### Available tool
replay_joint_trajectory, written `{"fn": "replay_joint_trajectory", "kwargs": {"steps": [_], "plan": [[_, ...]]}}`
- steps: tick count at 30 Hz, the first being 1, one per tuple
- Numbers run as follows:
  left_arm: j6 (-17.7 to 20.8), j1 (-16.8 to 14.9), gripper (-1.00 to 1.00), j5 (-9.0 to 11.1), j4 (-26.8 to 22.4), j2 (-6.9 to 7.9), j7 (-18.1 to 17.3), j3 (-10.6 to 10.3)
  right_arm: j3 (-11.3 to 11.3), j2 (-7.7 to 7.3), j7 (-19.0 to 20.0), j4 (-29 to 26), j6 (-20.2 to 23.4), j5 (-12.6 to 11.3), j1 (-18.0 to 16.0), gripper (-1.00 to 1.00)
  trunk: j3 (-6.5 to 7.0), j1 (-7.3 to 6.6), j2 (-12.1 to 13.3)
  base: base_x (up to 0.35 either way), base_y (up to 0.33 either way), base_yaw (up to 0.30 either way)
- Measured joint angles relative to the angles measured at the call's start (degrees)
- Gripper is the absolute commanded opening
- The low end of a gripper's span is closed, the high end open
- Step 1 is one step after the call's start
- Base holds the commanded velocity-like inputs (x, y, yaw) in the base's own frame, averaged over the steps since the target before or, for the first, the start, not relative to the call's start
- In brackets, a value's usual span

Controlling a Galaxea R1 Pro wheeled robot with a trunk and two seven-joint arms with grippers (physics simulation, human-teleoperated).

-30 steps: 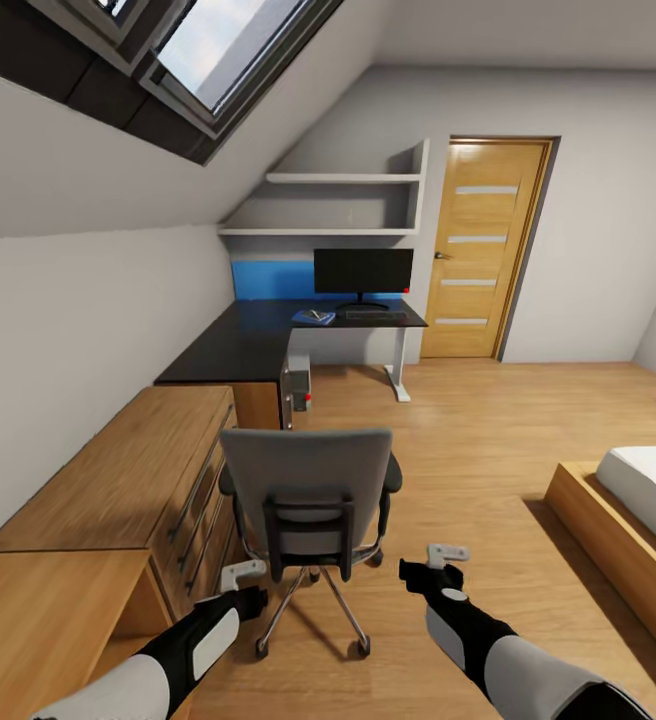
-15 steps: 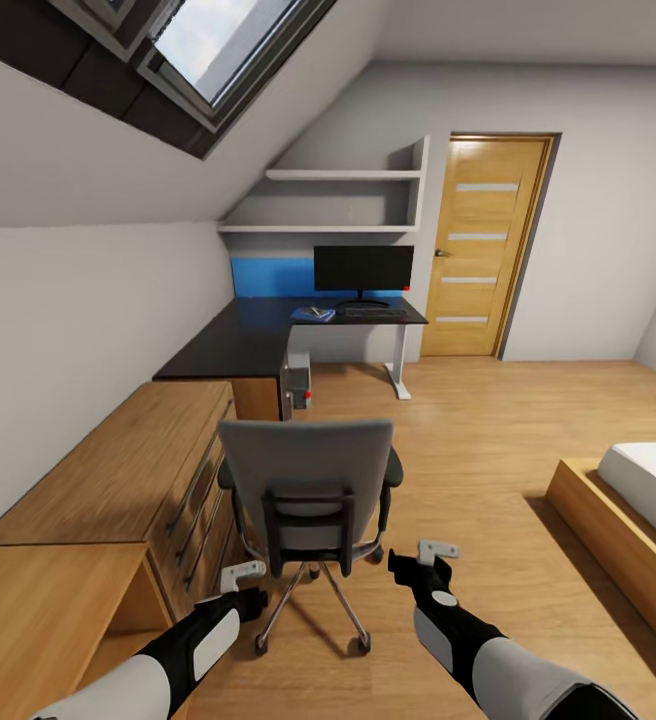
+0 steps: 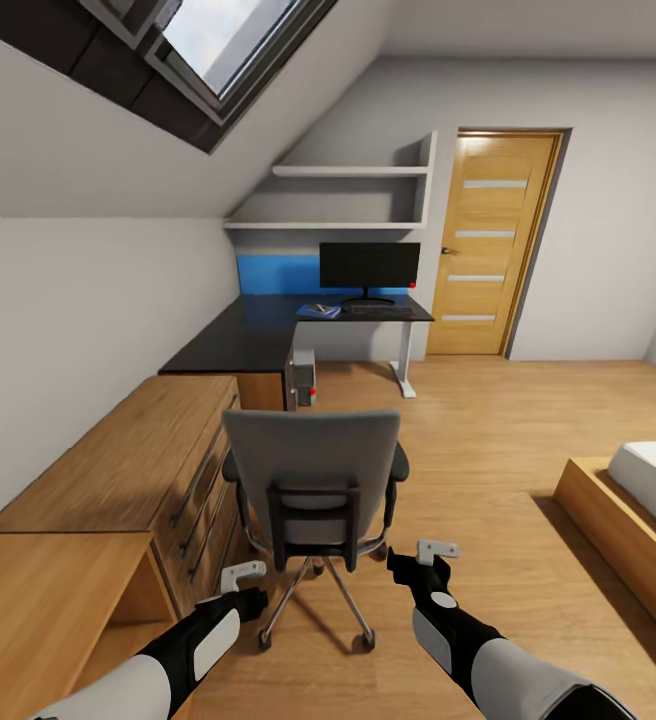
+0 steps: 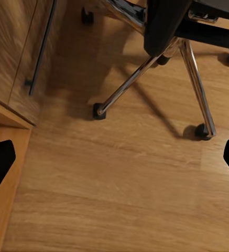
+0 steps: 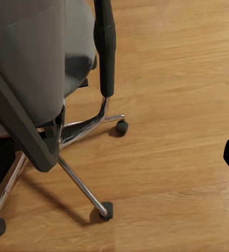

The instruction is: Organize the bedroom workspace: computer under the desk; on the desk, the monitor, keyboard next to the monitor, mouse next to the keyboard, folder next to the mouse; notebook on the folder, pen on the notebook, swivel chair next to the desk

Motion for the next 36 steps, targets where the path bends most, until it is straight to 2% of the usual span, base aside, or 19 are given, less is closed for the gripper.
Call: {"fn": "replay_joint_trajectory", "kwargs": {"steps": [16,26,31,33,35,36], "plan": [[-0.08,0.0,1.0,-0.19,1.62,-0.09,-0.1,-0.09,0.02,-0.01,-0.01,0.06,-0.08,0.09,0.0,1.0,-2.87,3.52,-6.42,0.0,0.0,0.053],[-0.09,0.0,1.0,-0.22,3.2,-1.2,-0.5,-0.5,0.0,-0.01,0.08,0.27,-0.08,0.17,0.0,1.0,-4.67,5.71,-10.43,0.0,0.0,0.0],[-0.1,-0.01,1.0,-0.19,4.05,-1.22,-0.55,-0.55,0.03,-0.01,0.14,0.46,-0.17,0.26,0.04,1.0,-5.57,6.81,-12.44,0.0,0.0,0.0],[0.33,-0.01,1.0,-0.28,5.23,-1.4,-0.64,-0.71,0.16,0.18,0.21,2.88,-4.35,0.31,0.07,1.0,-5.93,7.25,-13.24,0.0,0.0,0.0],[0.77,-0.03,1.0,-0.38,5.13,-1.69,-0.75,-0.76,0.23,0.35,0.26,3.92,-6.22,0.4,0.08,1.0,-6.29,7.69,-14.04,0.0,0.0,0.0],[2.77,-1.21,1.0,-0.51,3.59,-1.92,-0.8,-0.8,0.24,0.45,0.28,4.36,-7.07,0.45,0.08,1.0,-6.45,7.91,-14.44,0.0,0.0,0.0]]}}
